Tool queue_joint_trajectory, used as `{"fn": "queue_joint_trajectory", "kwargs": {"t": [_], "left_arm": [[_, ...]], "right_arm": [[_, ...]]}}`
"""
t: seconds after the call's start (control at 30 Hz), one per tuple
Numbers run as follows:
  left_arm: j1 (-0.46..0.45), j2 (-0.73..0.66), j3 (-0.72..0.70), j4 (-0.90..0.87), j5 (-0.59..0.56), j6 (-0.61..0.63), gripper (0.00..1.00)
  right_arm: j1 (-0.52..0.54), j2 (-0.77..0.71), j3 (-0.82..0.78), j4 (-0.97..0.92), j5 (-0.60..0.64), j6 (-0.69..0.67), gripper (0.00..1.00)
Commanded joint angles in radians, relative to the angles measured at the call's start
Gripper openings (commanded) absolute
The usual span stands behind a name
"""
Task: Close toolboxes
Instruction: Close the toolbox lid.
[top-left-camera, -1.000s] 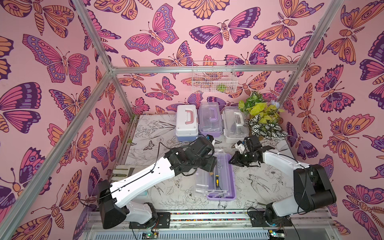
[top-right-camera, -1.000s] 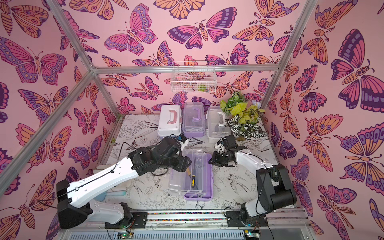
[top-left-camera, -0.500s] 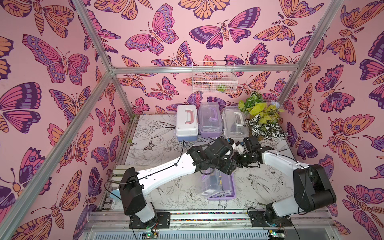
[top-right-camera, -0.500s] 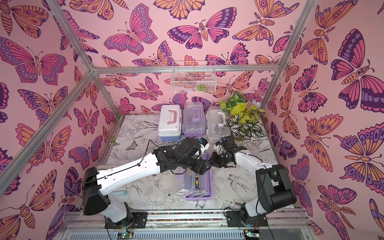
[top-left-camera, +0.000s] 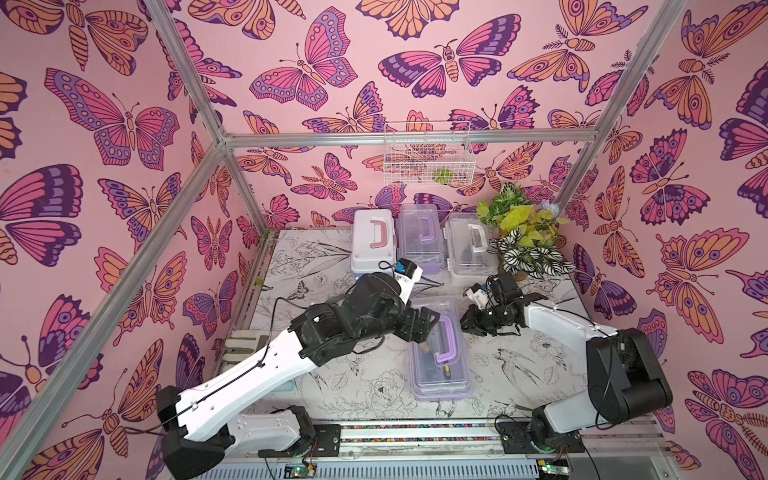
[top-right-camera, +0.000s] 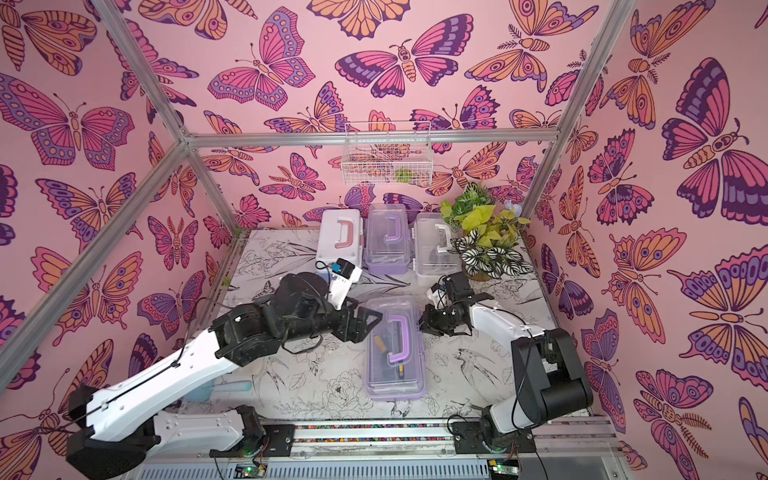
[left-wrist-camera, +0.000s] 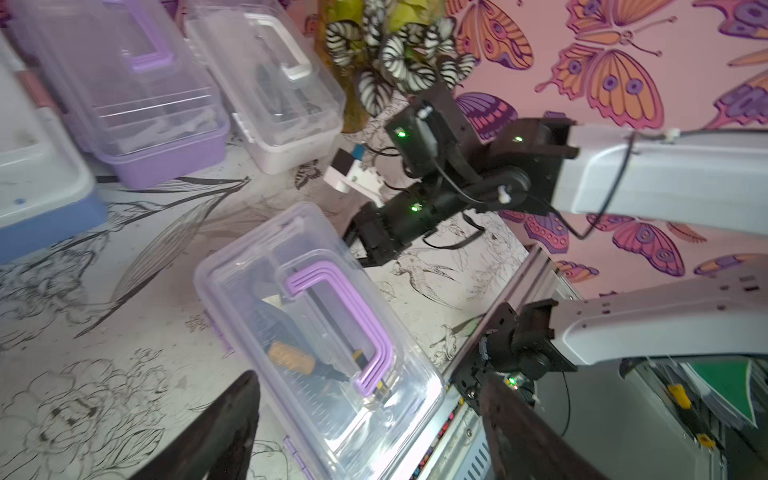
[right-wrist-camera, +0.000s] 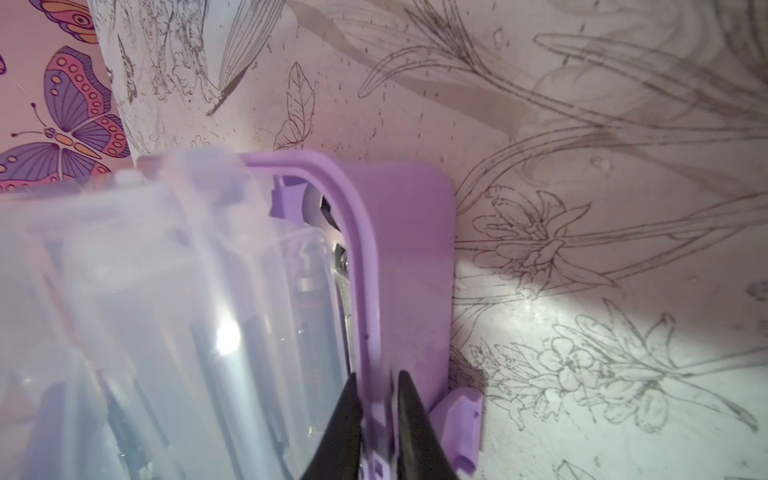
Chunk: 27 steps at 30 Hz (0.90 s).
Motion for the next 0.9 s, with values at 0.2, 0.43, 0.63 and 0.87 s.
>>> {"fn": "queue_joint_trajectory", "kwargs": {"t": [0.2, 0.43, 0.63, 0.87], "left_arm": [[0.055, 0.148, -0.182, 0.104, -0.009, -0.112, 0.98], [0.044, 0.309, -0.125, 0.116, 0.041, -0.104, 0.98], [0.026, 0.362, -0.102, 0.116, 0.065, -0.105, 0.98], [-0.009, 0.408, -0.065, 0.115, 0.041, -0.123, 0.98]], "right_arm": [[0.007, -0.035, 0.000, -0.018, -0.020, 0.000, 0.19], [0.006, -0.057, 0.032, -0.108, 0.060, -0.047, 0.29], [-0.006, -0.210, 0.026, -0.189, 0.315, -0.071, 0.42], [-0.050, -0.254, 0.002, -0.227, 0.316, -0.059, 0.49]]}}
